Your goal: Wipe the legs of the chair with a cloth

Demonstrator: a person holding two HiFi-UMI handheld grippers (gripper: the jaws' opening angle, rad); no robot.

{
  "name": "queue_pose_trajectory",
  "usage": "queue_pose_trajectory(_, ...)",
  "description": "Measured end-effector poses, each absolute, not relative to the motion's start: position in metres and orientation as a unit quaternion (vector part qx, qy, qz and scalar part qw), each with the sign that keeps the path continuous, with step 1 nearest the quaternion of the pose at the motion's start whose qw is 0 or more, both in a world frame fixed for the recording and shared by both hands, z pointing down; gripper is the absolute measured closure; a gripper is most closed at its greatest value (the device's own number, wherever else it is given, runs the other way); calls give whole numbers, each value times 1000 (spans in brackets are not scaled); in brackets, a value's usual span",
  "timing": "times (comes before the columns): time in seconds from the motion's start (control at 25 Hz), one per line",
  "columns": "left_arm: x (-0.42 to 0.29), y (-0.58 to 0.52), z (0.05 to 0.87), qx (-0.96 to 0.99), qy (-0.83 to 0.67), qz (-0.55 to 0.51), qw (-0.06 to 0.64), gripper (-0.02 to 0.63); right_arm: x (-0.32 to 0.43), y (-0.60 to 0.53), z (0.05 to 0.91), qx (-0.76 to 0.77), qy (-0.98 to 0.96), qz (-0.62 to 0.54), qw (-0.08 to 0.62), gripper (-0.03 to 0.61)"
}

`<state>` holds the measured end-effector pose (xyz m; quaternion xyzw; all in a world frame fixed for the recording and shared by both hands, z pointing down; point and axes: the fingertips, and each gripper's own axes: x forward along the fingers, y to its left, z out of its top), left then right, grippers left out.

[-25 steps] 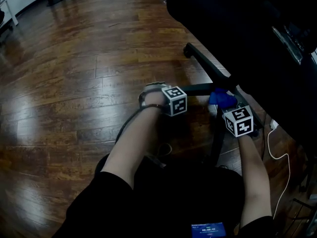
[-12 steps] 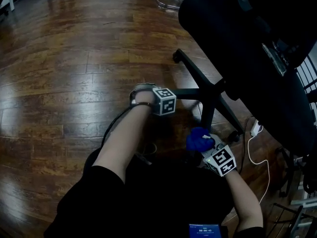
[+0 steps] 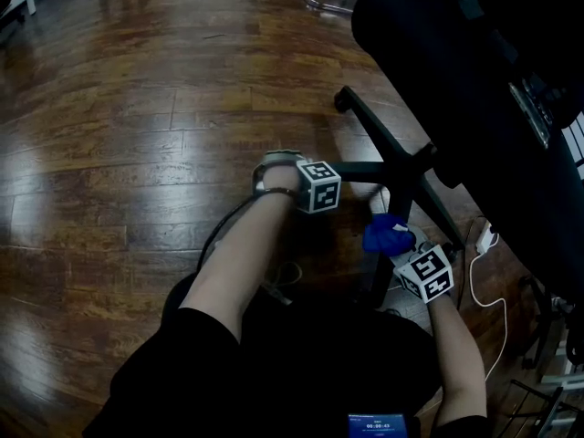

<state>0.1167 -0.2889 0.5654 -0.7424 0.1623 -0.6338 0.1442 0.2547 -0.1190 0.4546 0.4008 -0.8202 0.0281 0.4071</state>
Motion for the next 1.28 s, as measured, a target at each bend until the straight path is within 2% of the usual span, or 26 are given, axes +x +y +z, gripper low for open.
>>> queue_pose_trajectory(0.32, 119, -289, 564, -748, 162, -626, 147, 548, 290, -215, 423, 517, -766, 6, 382, 500)
queue_pose_trajectory(0.56, 119, -289, 565, -750, 161, -624, 149, 548, 274, -177, 434, 483, -781, 0, 396, 500)
queue_pose_trajectory(0.96, 115, -290, 567, -743, 163, -632, 144, 548, 225, -44, 478, 318, -831, 40, 455, 493)
queue_pose_trajectory(1.12, 118, -289, 566, -744, 164, -631, 145, 548, 230, -54, 476, 308, -829, 32, 466, 495)
queue_pose_trajectory(1.28, 116, -290, 564, -745, 169, -629, 146, 548, 248, -113, 460, 373, -818, 14, 437, 497)
